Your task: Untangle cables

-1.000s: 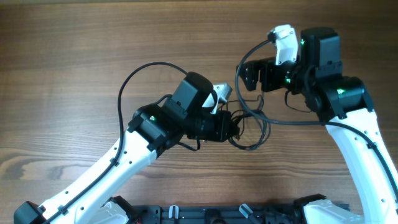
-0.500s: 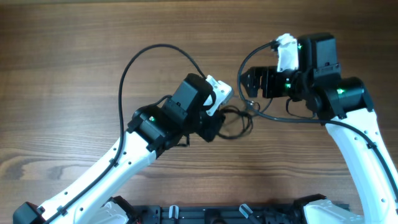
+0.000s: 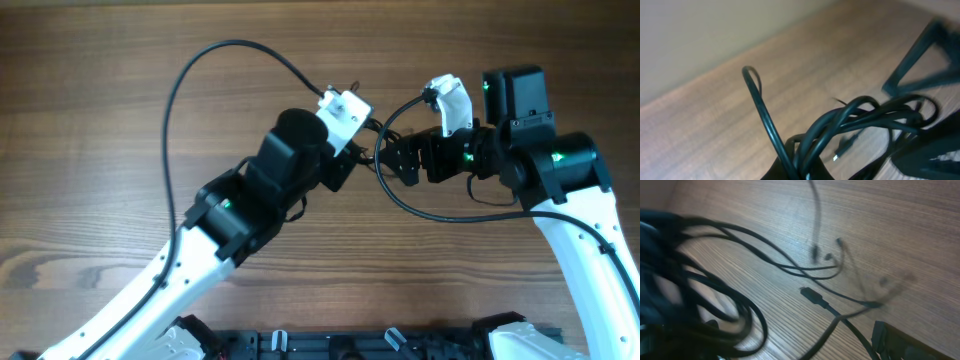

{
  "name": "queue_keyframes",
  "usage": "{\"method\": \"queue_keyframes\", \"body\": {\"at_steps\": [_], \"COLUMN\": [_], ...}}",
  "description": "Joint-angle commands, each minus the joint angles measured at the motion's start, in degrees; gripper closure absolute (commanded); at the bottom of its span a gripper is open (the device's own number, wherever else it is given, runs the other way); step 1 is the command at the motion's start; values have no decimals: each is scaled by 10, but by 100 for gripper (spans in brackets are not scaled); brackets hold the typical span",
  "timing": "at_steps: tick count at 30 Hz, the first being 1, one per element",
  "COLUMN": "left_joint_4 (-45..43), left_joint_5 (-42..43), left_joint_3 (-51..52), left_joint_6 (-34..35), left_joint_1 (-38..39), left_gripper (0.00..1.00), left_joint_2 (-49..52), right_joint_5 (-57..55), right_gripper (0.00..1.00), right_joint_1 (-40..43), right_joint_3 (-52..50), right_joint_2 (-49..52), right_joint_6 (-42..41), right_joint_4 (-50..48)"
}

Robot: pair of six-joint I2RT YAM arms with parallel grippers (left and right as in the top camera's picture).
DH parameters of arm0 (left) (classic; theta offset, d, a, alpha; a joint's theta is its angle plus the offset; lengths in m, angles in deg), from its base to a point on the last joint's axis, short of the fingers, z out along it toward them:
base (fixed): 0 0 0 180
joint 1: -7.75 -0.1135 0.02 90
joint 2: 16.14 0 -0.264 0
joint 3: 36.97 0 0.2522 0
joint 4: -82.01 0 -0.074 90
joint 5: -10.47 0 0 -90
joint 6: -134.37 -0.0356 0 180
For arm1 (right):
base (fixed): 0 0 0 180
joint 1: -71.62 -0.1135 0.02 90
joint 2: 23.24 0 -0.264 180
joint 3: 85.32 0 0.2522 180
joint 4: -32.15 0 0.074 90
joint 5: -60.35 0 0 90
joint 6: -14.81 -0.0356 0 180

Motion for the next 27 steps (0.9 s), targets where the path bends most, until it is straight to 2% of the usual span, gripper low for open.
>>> {"method": "queue_keyframes", "body": {"at_steps": [1, 7, 13, 17, 22, 27], "left_joint_4": [-11, -10, -3, -4, -8, -24], "left_joint_5": [-15, -16, -56, -54, 55, 147], "left_joint_3": [-14, -14, -14, -14, -14, -14], "left_joint_6": [-9, -9, -9, -8, -8, -8], "left_joint_1": [1, 1, 1, 1, 1, 1], "left_gripper": [96, 96, 96, 96, 96, 96], "left_joint_2": [-51, -90, -91, -91, -91, -91], "right_joint_5": [4, 10, 36, 52, 61, 61], "right_gripper": [1, 1, 0, 0, 0, 1], "right_joint_1": [-2, -2, -2, -2, -2, -2], "right_joint_3": [3, 3, 3, 3, 3, 3], "right_joint_2": [-11, -17, -66, -132, -175, -173], "right_joint_6": [11, 10, 12, 73, 144, 148], "right_joint_4": [4, 7, -26, -52, -66, -69]}}
